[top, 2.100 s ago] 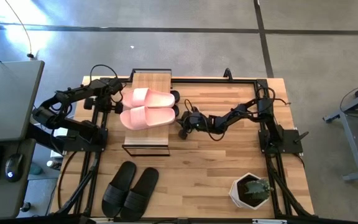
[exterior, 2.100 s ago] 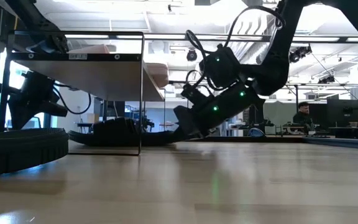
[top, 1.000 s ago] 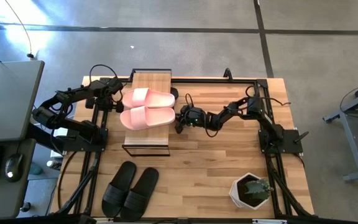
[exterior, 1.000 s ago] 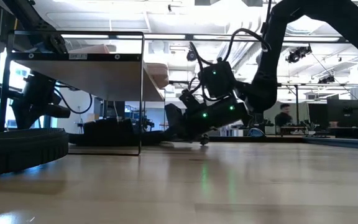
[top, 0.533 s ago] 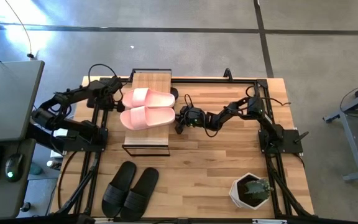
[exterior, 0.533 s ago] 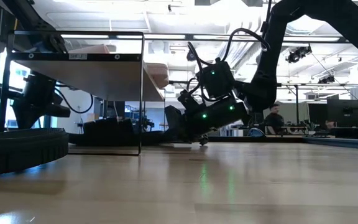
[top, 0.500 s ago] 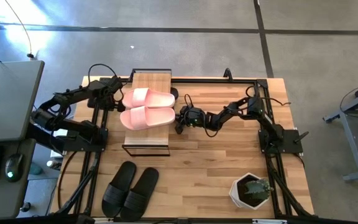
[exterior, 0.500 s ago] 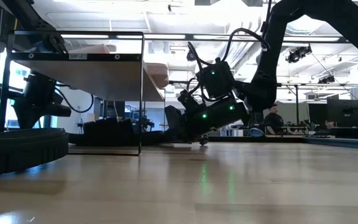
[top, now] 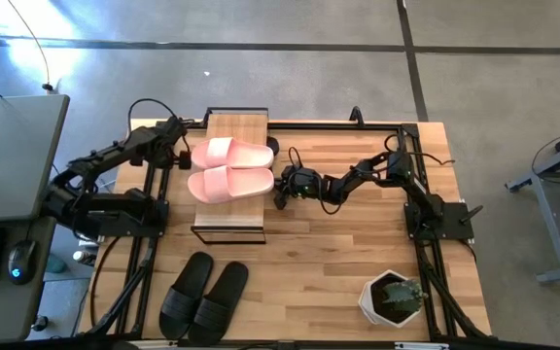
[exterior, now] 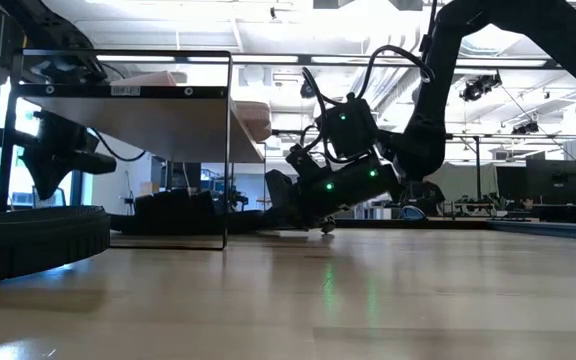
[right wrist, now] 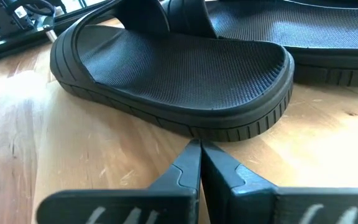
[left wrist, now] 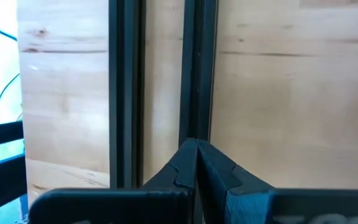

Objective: Pick and place slides into the shelf
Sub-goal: Put the black slide under the shelf

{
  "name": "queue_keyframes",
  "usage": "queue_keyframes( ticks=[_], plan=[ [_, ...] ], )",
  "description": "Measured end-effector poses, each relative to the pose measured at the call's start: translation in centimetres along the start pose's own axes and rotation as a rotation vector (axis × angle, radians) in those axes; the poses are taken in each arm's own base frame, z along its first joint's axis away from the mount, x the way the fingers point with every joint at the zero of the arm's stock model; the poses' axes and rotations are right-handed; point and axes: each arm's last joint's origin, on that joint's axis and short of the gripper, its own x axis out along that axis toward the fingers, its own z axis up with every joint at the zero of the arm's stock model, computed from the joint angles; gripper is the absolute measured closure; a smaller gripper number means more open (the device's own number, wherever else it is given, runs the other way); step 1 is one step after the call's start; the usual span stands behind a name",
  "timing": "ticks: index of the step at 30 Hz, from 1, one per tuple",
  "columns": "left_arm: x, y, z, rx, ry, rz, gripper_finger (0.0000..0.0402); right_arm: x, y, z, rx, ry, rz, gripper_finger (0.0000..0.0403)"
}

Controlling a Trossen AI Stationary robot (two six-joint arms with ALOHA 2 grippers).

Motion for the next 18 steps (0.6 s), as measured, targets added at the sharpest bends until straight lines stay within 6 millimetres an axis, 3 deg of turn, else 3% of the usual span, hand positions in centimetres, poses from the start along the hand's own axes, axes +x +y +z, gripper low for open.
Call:
queue_keyframes(
  ticks=[11, 18],
  plan=[
    [-3.2, 1.8, -0.9, -0.072, -0.206, -0.102, 0.0401, 0.0, 0.0, 0.0, -0.003, -0.004, 0.002, 0.0403],
    [-5.9, 3.2, -2.1, -0.067, -0.379, -0.308, 0.0401, 0.0, 0.0, 0.0, -0.002, -0.006, 0.003, 0.0403]
  ],
)
